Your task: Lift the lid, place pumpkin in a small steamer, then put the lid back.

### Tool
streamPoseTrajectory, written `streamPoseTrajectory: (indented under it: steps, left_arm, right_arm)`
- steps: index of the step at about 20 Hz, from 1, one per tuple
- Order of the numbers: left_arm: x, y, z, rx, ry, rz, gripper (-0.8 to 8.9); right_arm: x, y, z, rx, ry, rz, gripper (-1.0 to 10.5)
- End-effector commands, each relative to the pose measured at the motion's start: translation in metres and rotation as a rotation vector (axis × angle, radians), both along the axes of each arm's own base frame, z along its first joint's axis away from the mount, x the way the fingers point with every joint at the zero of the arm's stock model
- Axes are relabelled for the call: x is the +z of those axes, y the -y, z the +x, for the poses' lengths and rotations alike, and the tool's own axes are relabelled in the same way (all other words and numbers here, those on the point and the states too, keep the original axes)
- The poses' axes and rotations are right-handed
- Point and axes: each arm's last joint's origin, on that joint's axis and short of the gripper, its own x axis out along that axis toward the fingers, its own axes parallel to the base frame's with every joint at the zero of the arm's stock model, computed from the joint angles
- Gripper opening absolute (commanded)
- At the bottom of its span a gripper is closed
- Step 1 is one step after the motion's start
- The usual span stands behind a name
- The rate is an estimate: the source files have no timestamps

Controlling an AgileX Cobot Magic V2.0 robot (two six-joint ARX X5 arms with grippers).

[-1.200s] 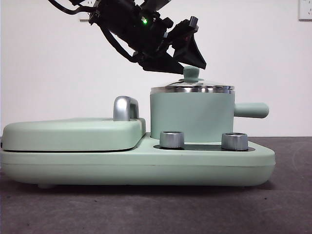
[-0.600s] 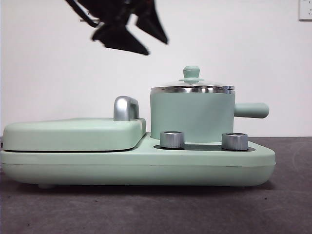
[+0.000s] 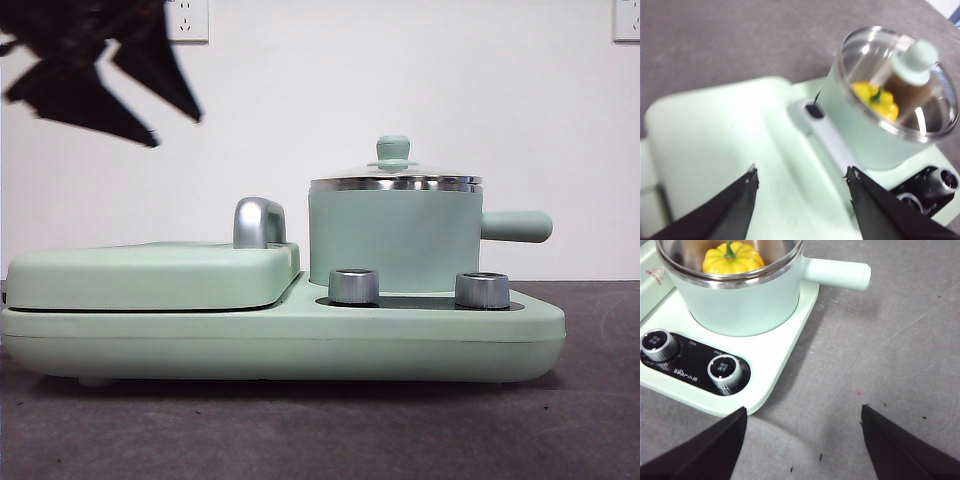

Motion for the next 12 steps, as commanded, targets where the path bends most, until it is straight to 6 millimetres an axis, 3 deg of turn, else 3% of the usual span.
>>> streamPoseTrajectory:
  steps: [1,7,12]
  left_arm:
    - [-0.005,-0.012,-0.015,0.041,-0.008,-0.037,2.88]
    - [-0.021,-0.041,-0.059,0.165,-0.038,-0.049,2.80]
    - [-0.016,-0.054,-0.085,0.225,-0.028,-0.029,2.80]
  right_arm:
    - [0.002,-0.003,0.004,0.019,0.022,-0.003,3.6]
    - [0.001,-0.014,0.019,0.072,0.012,0.027,3.6]
    - [-0.004,-0.025,0.036,0.093,0.002,0.038,3.6]
